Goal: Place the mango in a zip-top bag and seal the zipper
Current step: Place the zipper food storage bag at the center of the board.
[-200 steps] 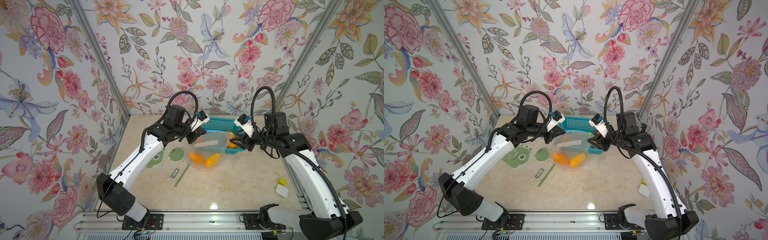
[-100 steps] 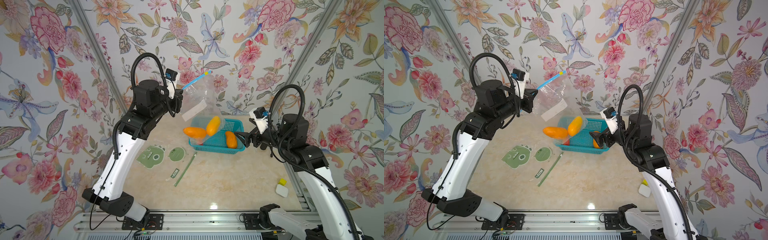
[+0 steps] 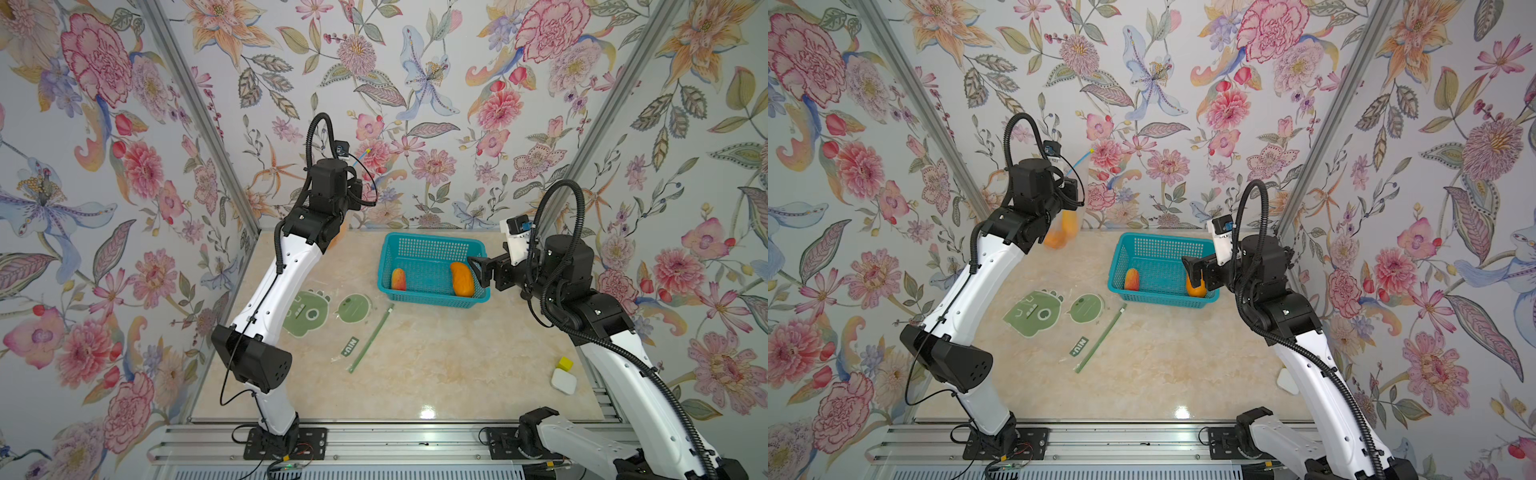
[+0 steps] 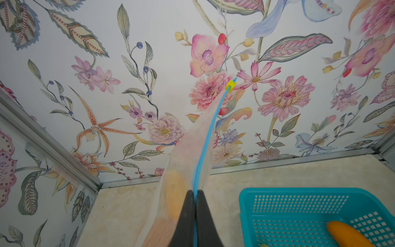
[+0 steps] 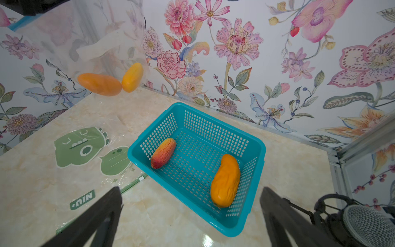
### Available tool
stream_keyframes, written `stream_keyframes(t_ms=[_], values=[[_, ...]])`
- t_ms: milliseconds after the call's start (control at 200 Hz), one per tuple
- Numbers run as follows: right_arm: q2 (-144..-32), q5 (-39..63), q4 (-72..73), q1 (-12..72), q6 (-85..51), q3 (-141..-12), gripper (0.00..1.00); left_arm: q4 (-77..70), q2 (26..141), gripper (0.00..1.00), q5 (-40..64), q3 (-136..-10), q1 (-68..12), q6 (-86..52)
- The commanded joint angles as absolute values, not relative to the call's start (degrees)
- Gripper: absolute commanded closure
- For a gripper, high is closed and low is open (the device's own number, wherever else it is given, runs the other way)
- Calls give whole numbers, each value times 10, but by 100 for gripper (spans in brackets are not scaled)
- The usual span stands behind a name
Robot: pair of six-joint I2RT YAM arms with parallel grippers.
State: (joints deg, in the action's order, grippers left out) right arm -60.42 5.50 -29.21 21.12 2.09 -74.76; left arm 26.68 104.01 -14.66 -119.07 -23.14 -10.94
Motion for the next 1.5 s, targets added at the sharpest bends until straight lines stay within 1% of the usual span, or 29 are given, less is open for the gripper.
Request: stream_keyframes(t_ms=[0,100,285,555,796,866,1016,1146,1251,1386,1416,1466,1496], values=[[-594,22,-271,223,8,-741,0,237,1071,100,-241,-1211,-226,-108],[-589,16,-272,227,9,-736,0,234,1094,100,-265,-1209,-223,-103],[-588,13,-271,231,7,-729,0,212,1092,100,-313,-1179,-210,-84],[-608,9,-268,236,6,-730,0,190,1059,100,-316,-1118,-169,-79],[-618,4,-263,244,5,-724,0,188,1064,100,-363,-1103,-163,-64],[-618,1,-262,244,5,-722,0,187,1073,100,-344,-1100,-164,-67],[-626,1,-259,246,4,-720,0,178,1112,100,-245,-1100,-177,-88],[-630,0,-259,251,3,-723,0,196,1173,100,-163,-1149,-194,-120],[-626,-2,-259,253,3,-723,0,234,1218,100,-137,-1198,-208,-133],[-614,-9,-259,254,1,-717,0,248,1238,100,-103,-1208,-225,-144],[-614,-9,-259,254,1,-715,0,248,1239,96,-95,-1206,-228,-149],[-612,-9,-258,255,0,-713,0,248,1239,81,-73,-1203,-230,-157],[-612,-8,-258,255,0,-712,0,247,1238,77,-59,-1201,-230,-162]])
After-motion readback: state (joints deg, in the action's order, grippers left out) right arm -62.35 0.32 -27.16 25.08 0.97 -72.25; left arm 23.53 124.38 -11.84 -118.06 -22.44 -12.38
